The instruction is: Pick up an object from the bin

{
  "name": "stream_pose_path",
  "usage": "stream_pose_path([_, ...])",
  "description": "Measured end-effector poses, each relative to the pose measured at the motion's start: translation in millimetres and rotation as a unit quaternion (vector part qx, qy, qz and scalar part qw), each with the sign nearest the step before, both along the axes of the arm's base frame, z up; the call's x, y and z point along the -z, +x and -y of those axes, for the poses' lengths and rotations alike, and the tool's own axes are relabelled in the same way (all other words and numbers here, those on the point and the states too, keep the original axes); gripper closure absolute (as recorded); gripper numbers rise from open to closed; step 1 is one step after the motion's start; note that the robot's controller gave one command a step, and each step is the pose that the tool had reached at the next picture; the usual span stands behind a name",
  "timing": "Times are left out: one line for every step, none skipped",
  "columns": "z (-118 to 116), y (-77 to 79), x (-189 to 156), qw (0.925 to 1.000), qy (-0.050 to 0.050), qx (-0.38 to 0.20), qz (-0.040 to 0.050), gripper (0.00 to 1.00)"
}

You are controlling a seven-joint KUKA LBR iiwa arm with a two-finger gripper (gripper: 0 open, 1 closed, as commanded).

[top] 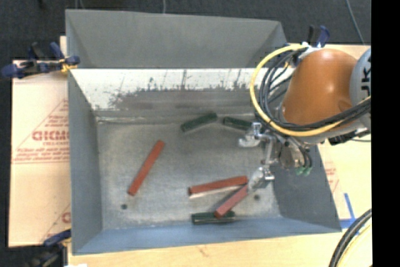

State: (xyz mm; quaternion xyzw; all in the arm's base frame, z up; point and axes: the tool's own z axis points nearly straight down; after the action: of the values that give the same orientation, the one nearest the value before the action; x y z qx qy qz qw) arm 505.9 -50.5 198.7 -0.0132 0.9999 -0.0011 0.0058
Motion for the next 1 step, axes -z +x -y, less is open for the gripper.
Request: stream_pose_path([8.0,-17.4,68.9,0.9998,0.0,-0.021,-0.0022,0.0])
